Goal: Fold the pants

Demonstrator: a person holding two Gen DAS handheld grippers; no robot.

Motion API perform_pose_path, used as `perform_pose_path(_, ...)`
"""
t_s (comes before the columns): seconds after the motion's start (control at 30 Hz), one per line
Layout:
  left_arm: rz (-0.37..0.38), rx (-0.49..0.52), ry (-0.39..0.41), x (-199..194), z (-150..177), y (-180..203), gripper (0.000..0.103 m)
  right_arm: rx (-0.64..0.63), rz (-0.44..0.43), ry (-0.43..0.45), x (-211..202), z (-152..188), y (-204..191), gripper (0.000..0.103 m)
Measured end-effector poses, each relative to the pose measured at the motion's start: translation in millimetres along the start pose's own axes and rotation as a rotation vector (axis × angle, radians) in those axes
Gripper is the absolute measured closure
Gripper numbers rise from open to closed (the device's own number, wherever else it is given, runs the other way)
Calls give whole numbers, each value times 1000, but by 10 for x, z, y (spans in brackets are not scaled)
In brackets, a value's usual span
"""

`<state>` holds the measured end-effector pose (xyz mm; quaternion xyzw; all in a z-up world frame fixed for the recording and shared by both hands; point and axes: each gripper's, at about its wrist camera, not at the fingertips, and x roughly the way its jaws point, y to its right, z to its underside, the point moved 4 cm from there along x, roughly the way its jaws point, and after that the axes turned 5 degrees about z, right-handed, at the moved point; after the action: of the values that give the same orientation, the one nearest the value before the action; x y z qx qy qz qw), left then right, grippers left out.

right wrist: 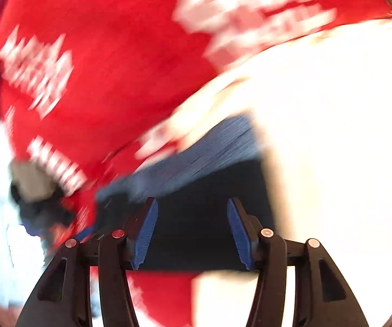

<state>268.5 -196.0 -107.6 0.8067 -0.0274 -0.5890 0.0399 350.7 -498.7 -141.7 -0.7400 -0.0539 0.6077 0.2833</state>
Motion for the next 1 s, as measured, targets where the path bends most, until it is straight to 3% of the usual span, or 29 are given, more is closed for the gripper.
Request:
perform_pose_path(0.13, 100, 59, 8, 133, -192, 521, 1, 109, -127, -92, 358, -202, 330, 47)
perform_pose_path(0.2, 146, 87, -2, 245, -248, 775, 1, 121, -201, -187, 618, -224, 363, 58)
perform_pose_path(0.27, 161, 97, -6, 331, -250, 928, 1, 157, -197, -220, 749, -195, 402, 63)
perform_pose_path(0.33, 140, 108, -25, 475, -203, 968, 1, 164, -202, -211, 683, -191, 288, 66)
perform_pose_path(0.4, 49, 118, -71, 694, -86, 882, 1, 105, -200, -190, 543, -157, 104, 68)
perform_pose_path(0.47, 13, 100, -111, 862, 30, 721, 0, 33, -79, -160, 473, -150, -43, 69)
perform_pose_path(0.5, 65, 48, -109, 886, 55, 615, 0, -6, -2, -143, 441, -135, -2, 69)
perform_pose_path(0.57, 64, 16, -115, 876, 44, 483, 0, -103, 171, -99, 506, -127, 33, 68)
perform_pose_path(0.67, 10, 75, -99, 801, 55, 425, 0, -143, 260, -38, 583, -100, -47, 58)
perform_pose_path(0.87, -17, 41, -114, 600, 226, 96, 0, -255, 375, -3, 239, 122, -308, 56)
perform_pose_path(1.0, -79, -21, -113, 413, 301, -169, 0, -327, 316, 8, 40, 462, -525, 56)
